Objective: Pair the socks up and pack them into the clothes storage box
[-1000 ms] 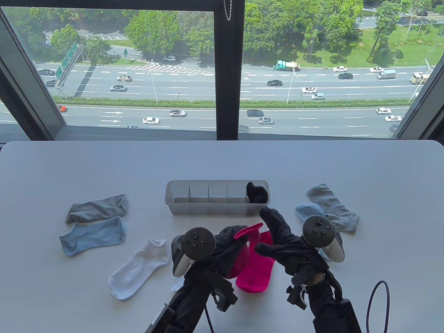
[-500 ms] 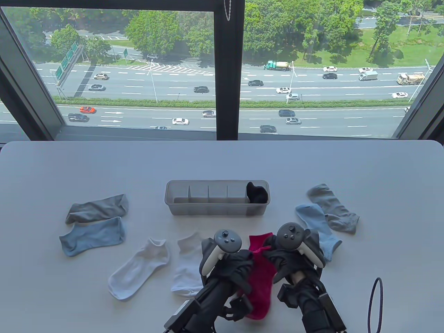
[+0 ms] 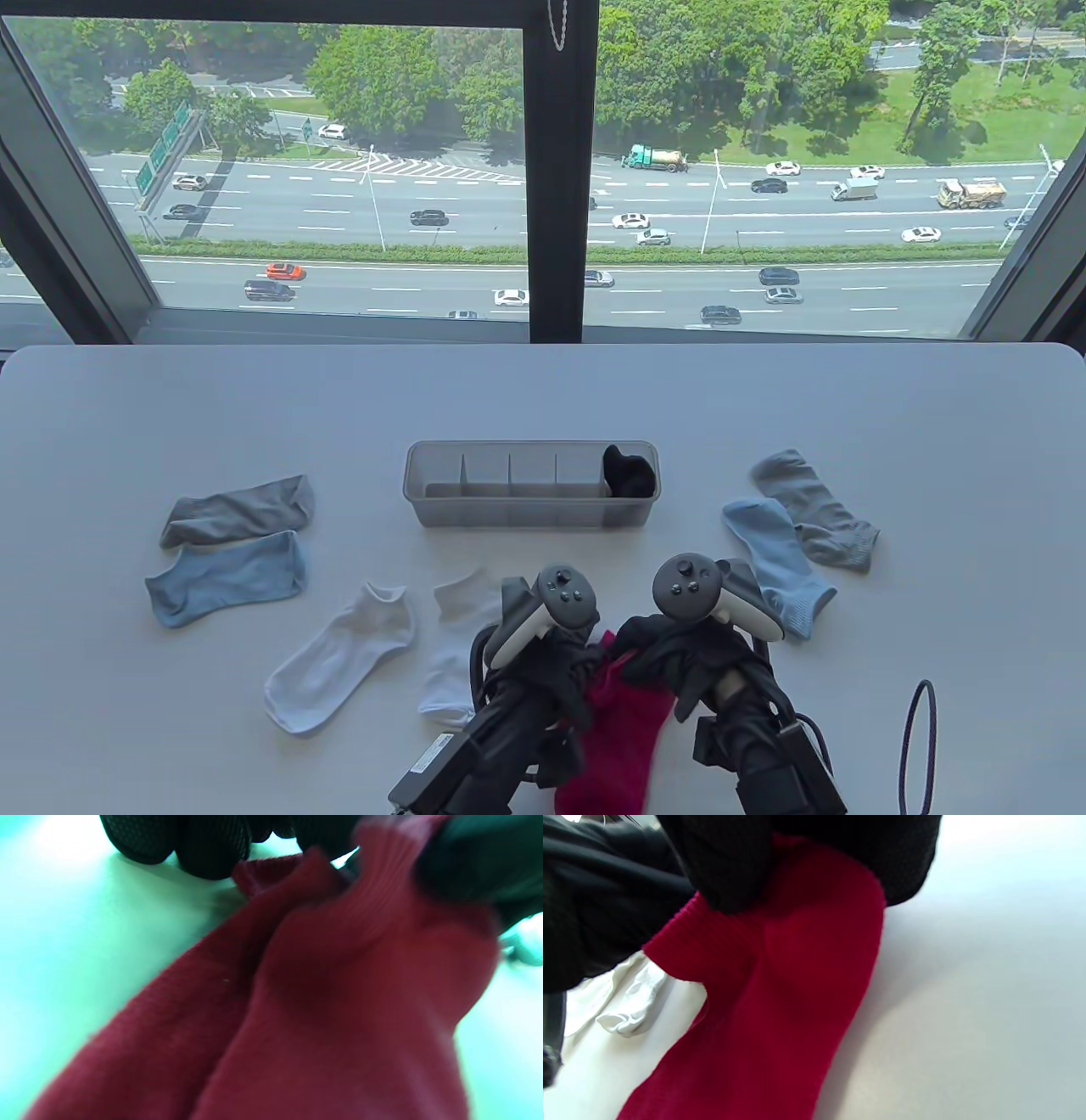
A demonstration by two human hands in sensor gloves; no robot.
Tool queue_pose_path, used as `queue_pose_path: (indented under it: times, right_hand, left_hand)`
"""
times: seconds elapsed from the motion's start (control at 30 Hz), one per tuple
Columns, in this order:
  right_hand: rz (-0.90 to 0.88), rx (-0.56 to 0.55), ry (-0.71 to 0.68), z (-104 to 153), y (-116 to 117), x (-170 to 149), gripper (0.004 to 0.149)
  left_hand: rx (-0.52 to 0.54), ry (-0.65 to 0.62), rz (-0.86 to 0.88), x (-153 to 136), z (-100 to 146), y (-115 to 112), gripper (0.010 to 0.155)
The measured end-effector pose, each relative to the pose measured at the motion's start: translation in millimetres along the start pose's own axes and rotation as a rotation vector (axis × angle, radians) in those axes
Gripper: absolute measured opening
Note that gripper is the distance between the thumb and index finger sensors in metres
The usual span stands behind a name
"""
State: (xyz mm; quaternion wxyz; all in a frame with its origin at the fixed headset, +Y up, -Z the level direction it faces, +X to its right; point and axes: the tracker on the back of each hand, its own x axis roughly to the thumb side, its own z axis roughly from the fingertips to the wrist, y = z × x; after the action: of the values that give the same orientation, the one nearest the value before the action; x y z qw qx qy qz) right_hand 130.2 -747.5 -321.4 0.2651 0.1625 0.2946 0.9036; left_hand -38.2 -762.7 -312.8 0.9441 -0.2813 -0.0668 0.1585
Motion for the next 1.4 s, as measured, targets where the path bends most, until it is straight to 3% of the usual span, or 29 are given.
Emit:
queue_pose_path:
  times: [0.13, 0.27, 0.33, 0.43, 0.53, 0.63, 0.73, 0.8, 0.87, 0.97, 1.07, 1.17, 1.23, 1.33, 1.4]
  right_hand:
    - [0.15, -0.13, 0.025, 3.9, -5.2, 9.8, 0.041]
    - [0.112, -0.029, 0.093, -12.3, 12.4, 2.2, 0.041]
    - [0.105, -0.057, 0.087, -13.2, 13.5, 1.3, 0.042]
    - [-0.018, -0.106, 0.047, -10.0, 9.1, -5.3, 0.042]
    - [-0.266, -0.155, -0.028, -5.2, 3.4, -14.8, 0.043]
    - [-0.31, -0.229, -0.086, 3.2, -6.8, -11.8, 0.043]
    - [-0.243, -0.314, -0.169, 15.1, -18.4, 2.5, 0.042]
    - [-0.219, -0.369, -0.211, 21.5, -22.9, 12.2, 0.042]
    - [-0.154, -0.412, -0.227, 26.0, -24.8, 19.0, 0.041]
    - [-0.152, -0.469, -0.251, 31.0, -27.8, 24.1, 0.041]
    - [-0.173, -0.494, -0.263, 36.2, -33.4, 25.9, 0.041]
    - [-0.193, -0.444, -0.309, 45.2, -45.0, 25.1, 0.041]
    - [-0.184, -0.4, -0.338, 51.0, -51.3, 25.8, 0.041]
    - [-0.218, -0.33, -0.395, 52.6, -52.6, 29.7, 0.041]
    - [-0.226, -0.343, -0.374, 47.2, -47.3, 30.7, 0.041]
  left_hand:
    - [0.032, 0.008, -0.027, 0.0, -1.8, -1.1, 0.039]
    - [0.026, -0.022, 0.013, -3.8, 0.5, 0.3, 0.04]
    - [0.026, -0.049, 0.042, -5.1, 3.3, 2.5, 0.041]
    - [0.038, -0.097, 0.111, -8.3, 7.7, 8.3, 0.042]
    - [0.072, -0.18, 0.259, -14.5, 13.5, 20.2, 0.043]
    - [0.091, -0.262, 0.459, -23.1, 17.8, 31.6, 0.047]
    - [0.002, -0.253, 0.661, -32.7, 19.4, 39.8, 0.074]
    - [-0.124, -0.253, 0.711, -37.4, 19.0, 41.1, 0.074]
    - [-0.154, -0.273, 0.77, -39.7, 20.4, 44.6, 0.062]
    - [-0.064, -0.256, 0.759, -41.2, 25.6, 52.4, 0.041]
    - [0.113, -0.33, 0.652, -35.7, 34.8, 61.4, 0.042]
    - [0.353, -0.34, 0.465, -31.4, 44.9, 70.2, 0.041]
    - [0.439, -0.375, 0.399, -27.8, 49.9, 74.0, 0.04]
    - [0.477, -0.48, 0.41, -20.5, 56.4, 76.9, 0.041]
    - [0.496, -0.54, 0.419, -12.2, 62.7, 78.8, 0.042]
